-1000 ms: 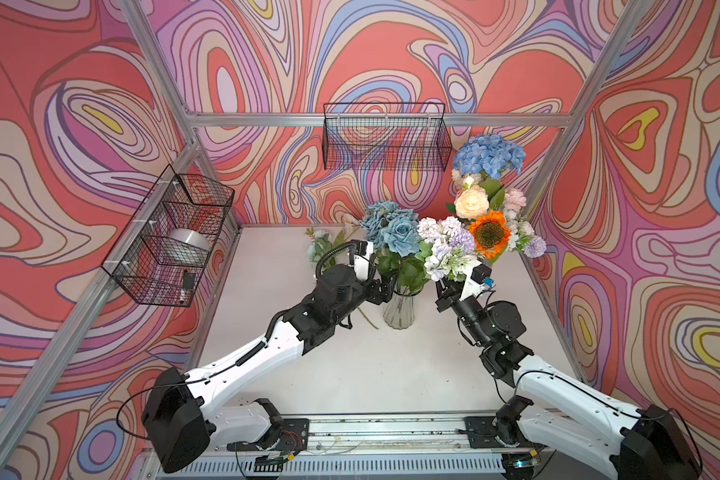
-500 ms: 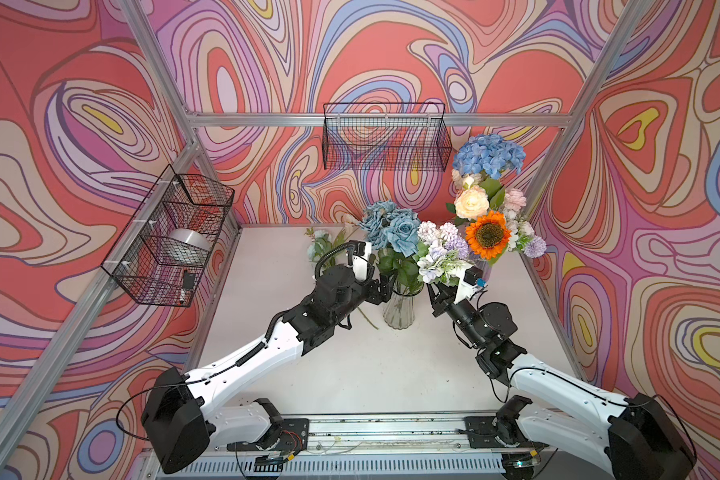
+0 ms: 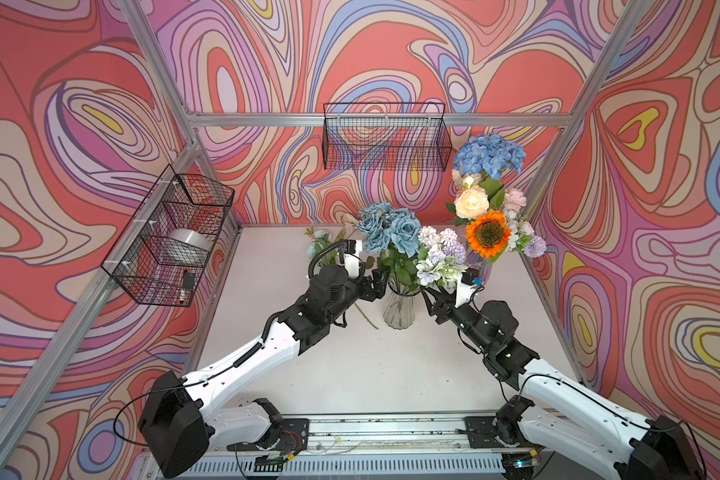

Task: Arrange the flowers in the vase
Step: 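Move the left gripper down to the white rose stems on the table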

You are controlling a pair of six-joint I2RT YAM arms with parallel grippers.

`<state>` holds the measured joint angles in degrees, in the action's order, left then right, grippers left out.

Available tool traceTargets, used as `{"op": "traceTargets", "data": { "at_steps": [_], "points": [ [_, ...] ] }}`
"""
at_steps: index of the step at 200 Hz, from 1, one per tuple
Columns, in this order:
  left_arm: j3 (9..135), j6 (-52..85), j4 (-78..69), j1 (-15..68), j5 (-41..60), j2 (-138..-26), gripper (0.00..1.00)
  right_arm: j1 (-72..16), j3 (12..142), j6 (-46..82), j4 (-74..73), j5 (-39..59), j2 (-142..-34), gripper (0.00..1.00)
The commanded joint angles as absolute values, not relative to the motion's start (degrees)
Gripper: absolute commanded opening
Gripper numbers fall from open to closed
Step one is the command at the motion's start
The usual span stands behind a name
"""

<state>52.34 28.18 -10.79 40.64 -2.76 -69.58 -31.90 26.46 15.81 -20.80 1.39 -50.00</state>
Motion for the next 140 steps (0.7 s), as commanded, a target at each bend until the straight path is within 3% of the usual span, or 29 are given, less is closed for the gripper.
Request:
{"op": "traceTargets", "data": {
  "at_steps": [1,84,140],
  "points": [
    [50.5,31.9,-12.5,38.6,-2.2,-66.9,0.81,-31.7,27.9,18.7,-10.1,3.8,-46.4,0.63],
    [45.0,33.6,-7.0,29.6,-7.3,-62.7,0.81,-32.5,32.8,23.8,10.7,13.0,-40.8,0.62],
    [51.1,37.4,4.1,25.7,-7.8,-78.5,0.77,-34.9,38.4,19.6,14.0,11.7,-46.6,0.63]
  ]
}}
